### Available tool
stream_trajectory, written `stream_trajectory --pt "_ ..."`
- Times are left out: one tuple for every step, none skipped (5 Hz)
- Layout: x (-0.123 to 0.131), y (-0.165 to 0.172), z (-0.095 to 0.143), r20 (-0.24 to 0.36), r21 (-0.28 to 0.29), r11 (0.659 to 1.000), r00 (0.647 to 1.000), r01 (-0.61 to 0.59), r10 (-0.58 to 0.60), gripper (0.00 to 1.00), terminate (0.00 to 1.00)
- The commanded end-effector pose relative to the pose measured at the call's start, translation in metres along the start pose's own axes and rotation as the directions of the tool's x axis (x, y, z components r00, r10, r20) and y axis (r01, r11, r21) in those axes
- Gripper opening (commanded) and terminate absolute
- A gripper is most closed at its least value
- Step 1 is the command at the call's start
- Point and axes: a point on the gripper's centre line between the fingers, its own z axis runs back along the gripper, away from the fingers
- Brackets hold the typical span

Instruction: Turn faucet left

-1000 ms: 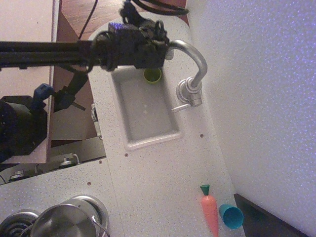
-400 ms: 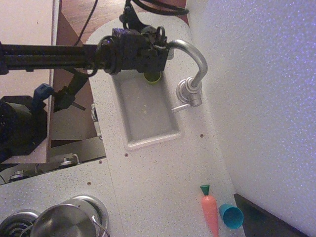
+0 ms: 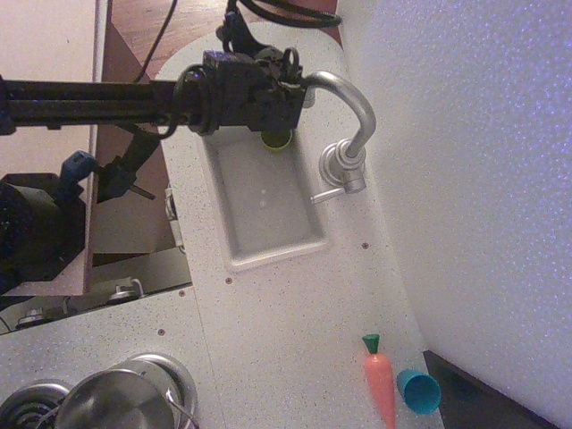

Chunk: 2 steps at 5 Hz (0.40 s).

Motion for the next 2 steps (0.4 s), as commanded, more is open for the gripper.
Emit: stream_trajectory --pt "0.0004 0.0235 0.0237 0.046 -0.016 0.99 0.989 -0.138 0.138 1.0 0.0" --pt "-0.0026 0.0255 0.023 -0.011 -0.011 0.988 0.988 -0.152 0.152 1.0 0.0"
